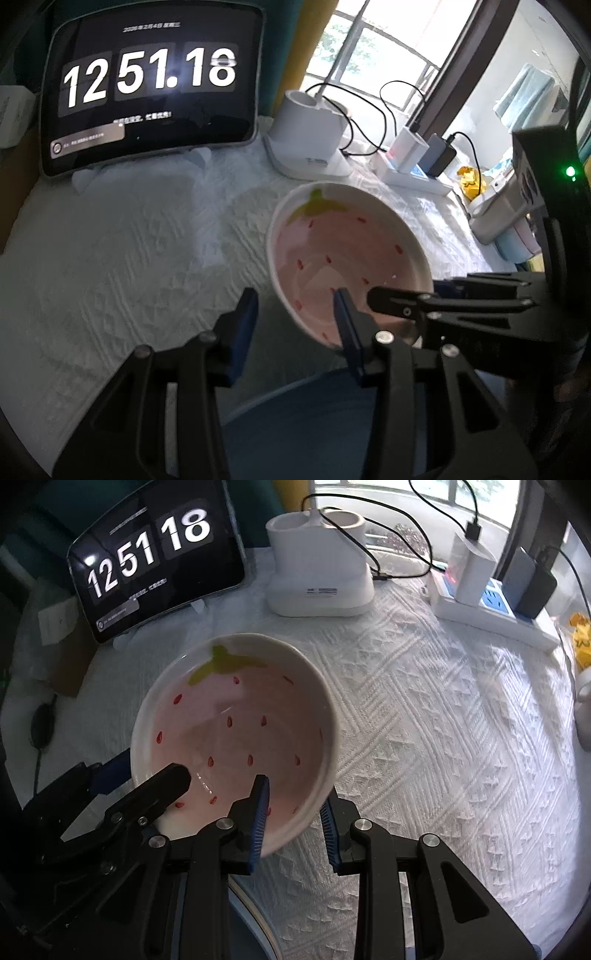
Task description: Organize plates and bowls
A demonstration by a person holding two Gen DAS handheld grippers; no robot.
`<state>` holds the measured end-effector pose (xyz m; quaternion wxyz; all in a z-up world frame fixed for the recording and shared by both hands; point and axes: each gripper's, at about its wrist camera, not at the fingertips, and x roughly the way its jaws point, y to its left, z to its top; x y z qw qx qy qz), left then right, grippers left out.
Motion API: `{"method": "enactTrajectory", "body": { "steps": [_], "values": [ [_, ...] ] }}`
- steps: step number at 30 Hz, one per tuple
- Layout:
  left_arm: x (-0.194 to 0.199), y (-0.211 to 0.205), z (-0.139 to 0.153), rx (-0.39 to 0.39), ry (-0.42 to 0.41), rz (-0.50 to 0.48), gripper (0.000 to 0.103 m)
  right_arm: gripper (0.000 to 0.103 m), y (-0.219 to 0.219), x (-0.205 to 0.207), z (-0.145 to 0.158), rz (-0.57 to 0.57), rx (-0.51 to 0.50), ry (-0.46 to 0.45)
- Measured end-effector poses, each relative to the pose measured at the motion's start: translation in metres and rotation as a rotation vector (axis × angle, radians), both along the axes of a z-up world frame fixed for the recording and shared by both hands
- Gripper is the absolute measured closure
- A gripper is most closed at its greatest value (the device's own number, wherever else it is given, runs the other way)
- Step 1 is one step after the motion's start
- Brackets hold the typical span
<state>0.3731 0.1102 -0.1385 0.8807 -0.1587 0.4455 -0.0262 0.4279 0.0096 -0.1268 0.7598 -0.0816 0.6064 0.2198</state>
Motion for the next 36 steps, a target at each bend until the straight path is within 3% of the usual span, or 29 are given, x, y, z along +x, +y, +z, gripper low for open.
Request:
{"method": "enactTrajectory", "body": {
  "steps": [8,14,36],
  "values": [
    [0.0,0.0,0.0,0.009,-0.026,-0.01,0.069,0.076,0.005,-0.007,0.0,0.036,-0.032,-0.062],
    [-0.004,-0.002,0.008,0.021,-0.059,-0.011,0.069,0.082,0.002,-0.009,0.006,0.041,-0.04,-0.111],
    [-0.036,-0.014,0.057,0.055,-0.171,0.0,0.069,0.083,-0.013,-0.03,0.053,0.002,0.049,-0.218]
  ]
}}
